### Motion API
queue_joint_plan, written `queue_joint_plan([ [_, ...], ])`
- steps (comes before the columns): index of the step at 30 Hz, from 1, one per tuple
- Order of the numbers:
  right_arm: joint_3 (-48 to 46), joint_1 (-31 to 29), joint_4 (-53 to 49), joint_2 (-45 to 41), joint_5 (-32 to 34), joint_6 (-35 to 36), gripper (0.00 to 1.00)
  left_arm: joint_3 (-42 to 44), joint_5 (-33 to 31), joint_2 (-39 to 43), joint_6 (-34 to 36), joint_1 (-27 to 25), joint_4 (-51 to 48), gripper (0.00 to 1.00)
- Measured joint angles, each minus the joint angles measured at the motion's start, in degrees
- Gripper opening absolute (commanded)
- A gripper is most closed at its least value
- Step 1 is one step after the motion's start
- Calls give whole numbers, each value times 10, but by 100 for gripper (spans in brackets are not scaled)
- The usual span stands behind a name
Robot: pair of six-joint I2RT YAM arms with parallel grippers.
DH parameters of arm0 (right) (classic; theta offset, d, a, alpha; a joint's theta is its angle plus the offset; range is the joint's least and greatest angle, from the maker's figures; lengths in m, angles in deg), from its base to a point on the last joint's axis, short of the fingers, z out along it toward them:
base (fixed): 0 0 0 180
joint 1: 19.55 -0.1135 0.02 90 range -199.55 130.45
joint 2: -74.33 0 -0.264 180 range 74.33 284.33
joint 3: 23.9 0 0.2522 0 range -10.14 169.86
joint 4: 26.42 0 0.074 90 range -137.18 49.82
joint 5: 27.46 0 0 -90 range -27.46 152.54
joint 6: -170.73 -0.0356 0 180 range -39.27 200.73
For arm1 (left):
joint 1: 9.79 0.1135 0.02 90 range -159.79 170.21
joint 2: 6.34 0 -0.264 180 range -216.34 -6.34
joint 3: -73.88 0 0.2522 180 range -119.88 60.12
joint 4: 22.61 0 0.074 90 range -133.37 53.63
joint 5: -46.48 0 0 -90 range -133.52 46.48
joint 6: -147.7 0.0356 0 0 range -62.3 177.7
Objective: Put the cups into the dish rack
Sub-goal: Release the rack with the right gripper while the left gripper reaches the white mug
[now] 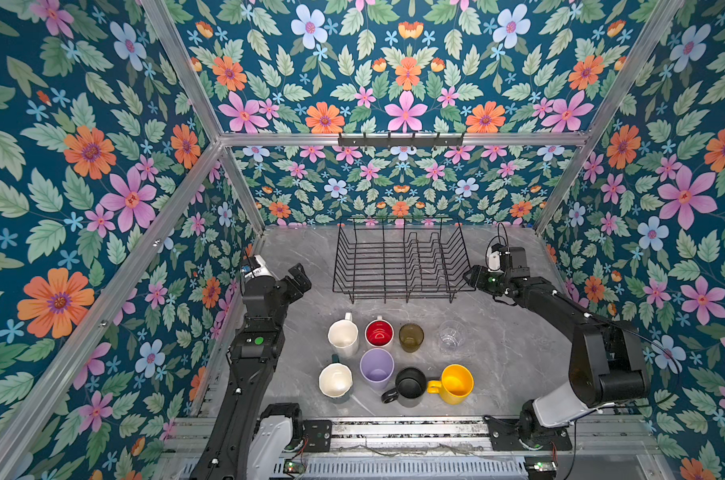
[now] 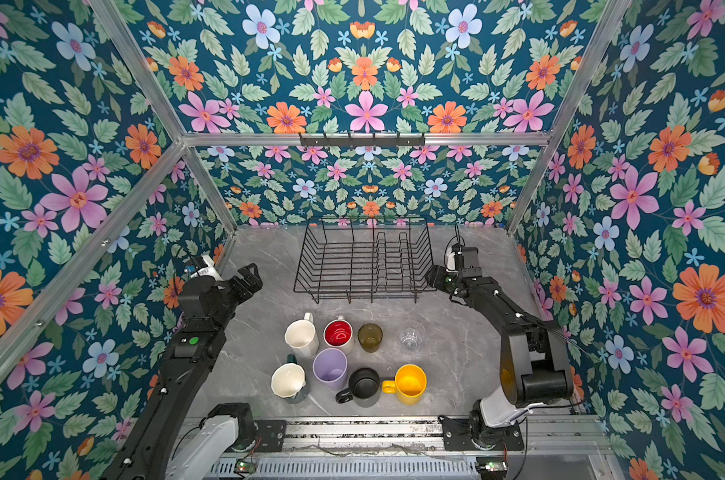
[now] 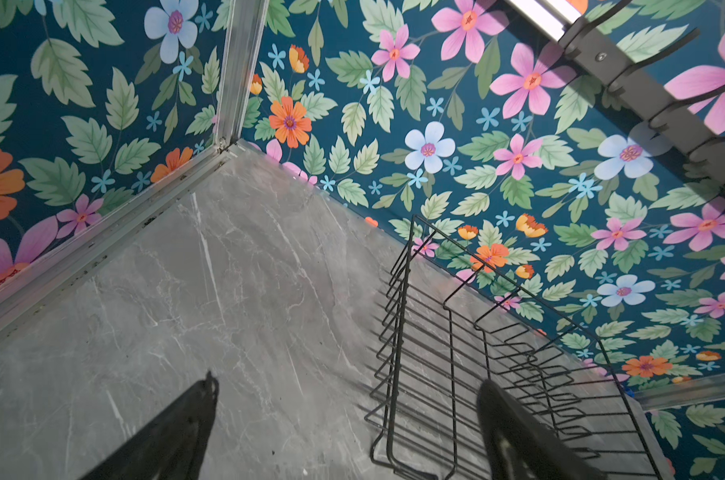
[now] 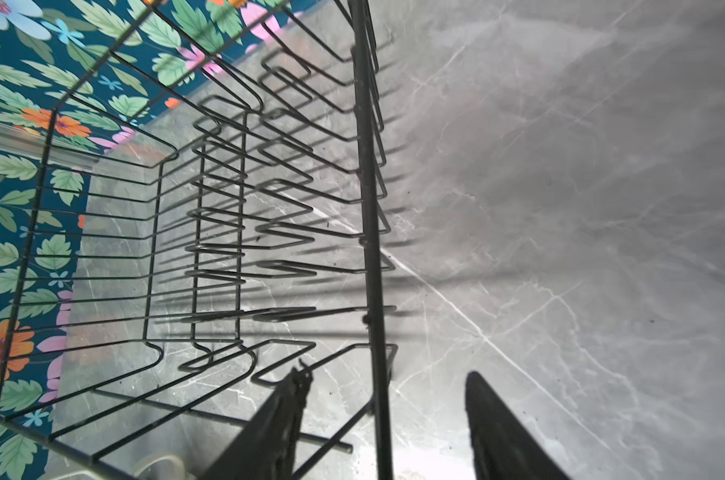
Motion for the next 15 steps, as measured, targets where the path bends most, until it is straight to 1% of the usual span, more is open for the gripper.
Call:
queue_joint_plan([
  [7, 3, 0, -34, -76, 36, 15, 80, -56, 48, -13, 24, 0, -120, 91],
  [11, -10, 0, -34, -128, 59, 19, 86, -63, 80, -9, 40, 0, -192, 87],
  [13, -18, 0, -33, -151, 64, 19, 91, -64, 99, -9, 44, 0, -234, 84],
  [15, -26, 0, -32, -169, 74, 19, 94, -60, 117, -7, 46, 0, -266, 82],
])
